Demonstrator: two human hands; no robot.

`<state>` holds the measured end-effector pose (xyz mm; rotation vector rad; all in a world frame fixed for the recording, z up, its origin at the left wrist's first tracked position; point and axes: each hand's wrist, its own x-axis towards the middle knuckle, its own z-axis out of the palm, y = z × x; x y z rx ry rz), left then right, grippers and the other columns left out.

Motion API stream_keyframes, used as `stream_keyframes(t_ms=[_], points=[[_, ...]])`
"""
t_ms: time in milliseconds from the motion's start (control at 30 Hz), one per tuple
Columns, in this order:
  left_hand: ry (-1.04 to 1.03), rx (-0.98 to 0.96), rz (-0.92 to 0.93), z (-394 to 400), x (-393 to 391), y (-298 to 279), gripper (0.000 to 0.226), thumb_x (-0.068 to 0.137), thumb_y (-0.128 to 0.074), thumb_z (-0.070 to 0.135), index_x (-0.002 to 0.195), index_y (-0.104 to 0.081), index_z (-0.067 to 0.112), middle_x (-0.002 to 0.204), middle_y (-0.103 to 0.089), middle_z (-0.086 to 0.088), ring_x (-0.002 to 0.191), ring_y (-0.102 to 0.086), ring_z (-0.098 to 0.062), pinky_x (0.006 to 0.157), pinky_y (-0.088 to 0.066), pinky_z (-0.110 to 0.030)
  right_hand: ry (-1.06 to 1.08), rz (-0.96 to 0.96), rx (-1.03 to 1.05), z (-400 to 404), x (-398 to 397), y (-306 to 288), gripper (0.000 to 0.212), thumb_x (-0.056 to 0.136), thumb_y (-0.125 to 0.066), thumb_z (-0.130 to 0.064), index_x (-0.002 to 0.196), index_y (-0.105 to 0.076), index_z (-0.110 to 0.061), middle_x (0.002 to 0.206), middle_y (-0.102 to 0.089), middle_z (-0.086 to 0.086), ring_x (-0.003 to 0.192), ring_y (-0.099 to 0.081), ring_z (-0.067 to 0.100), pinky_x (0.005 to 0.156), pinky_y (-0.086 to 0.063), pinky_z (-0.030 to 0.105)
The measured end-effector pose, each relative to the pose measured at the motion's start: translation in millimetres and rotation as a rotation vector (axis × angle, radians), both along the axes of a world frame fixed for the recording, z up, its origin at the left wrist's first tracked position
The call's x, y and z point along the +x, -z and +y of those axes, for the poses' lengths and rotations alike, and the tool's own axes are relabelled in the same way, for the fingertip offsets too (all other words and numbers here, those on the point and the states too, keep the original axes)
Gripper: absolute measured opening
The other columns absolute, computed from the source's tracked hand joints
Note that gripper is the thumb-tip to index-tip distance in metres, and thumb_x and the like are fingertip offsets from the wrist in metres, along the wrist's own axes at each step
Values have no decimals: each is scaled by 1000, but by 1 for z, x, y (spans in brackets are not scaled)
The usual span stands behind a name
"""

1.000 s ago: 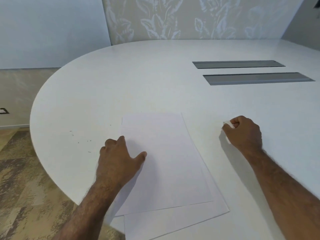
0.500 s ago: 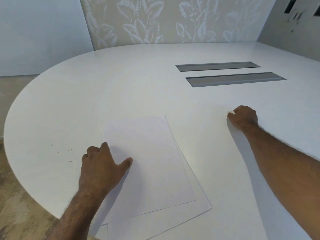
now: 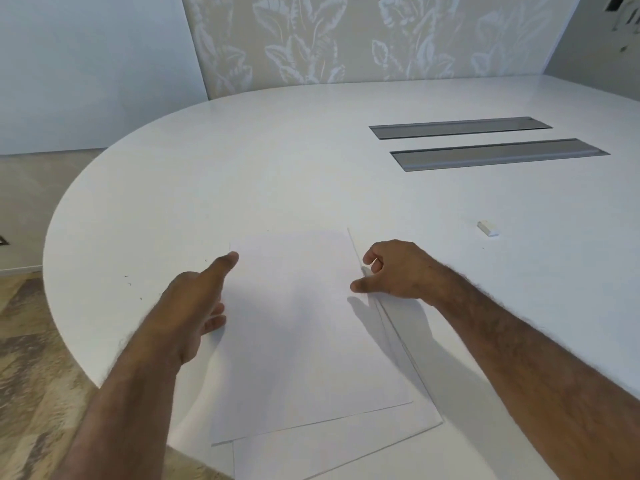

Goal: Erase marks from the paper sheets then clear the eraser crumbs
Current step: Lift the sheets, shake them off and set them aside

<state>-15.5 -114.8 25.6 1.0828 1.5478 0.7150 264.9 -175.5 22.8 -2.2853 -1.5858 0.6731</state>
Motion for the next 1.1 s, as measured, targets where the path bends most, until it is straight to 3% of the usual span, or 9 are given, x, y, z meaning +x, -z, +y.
stream_keyframes(t_ms=[133,333,567,733,800,900,967,1033,1100], points=[[51,-68,-93,4,8,-8,59,84,-69,55,116,-46,11,109,-55,-15,98,-59,-27,84,-53,-42,-13,-102,-73,5,-17,-10,64,71,-79,-47,119,-58,-10,119,-61,3,108,-57,22,90,-48,33],[2,-99,-216,13,14,-11,63,80,-76,47,119,-45,9,106,-52,-18,96,-59,-34,76,-53,-43,4,-192,-83,5,-30,-11,67,69,-78,-48,116,-59,-5,117,-65,8,106,-61,26,86,-51,34],[8,-57,-259,22,17,-3,37,78,-81,28,96,-62,2,100,-59,-16,80,-58,-30,71,-52,-36,-7,-289,-86,6,-37,-6,47,69,-76,-49,70,-44,-14,85,-54,3,79,-55,23,49,-32,26],[-8,-6,-126,29,16,8,23,78,-78,17,78,-60,4,68,-51,-10,64,-47,-24,67,-39,-34,7,-282,-92,5,-39,-7,45,69,-77,-48,71,-47,-14,90,-54,5,78,-54,24,49,-33,25],[26,25,-75,24,18,13,14,81,-72,10,73,-62,3,66,-58,-11,60,-52,-24,63,-41,-30,23,-244,-95,6,-37,-3,48,68,-77,-49,89,-55,-12,105,-54,8,89,-57,26,59,-39,27],[89,151,-121,17,25,11,11,87,-62,1,82,-70,6,87,-73,-11,77,-67,-29,72,-52,-32,112,-52,-13,6,-29,4,89,68,-78,-52,136,-38,-9,130,-48,11,117,-52,29,85,-45,33],[88,284,-150,16,27,1,17,89,-60,3,88,-73,14,89,-77,-5,82,-72,-28,72,-56,-33,260,288,120,8,-24,5,102,73,-76,-50,148,-20,-9,129,-51,10,122,-50,25,101,-42,37],[90,426,-221,17,29,-14,20,89,-58,4,90,-73,18,90,-77,-1,82,-73,-22,69,-56,-32,367,599,204,11,-17,4,80,83,-70,-42,145,-30,-9,121,-54,8,116,-53,24,104,-41,38],[94,556,-306,18,32,-31,22,89,-57,4,90,-72,20,92,-77,2,81,-72,-16,67,-55,-28,298,847,251,12,-11,-3,27,93,-58,-23,118,-58,-11,111,-61,6,101,-58,22,92,-43,33]])
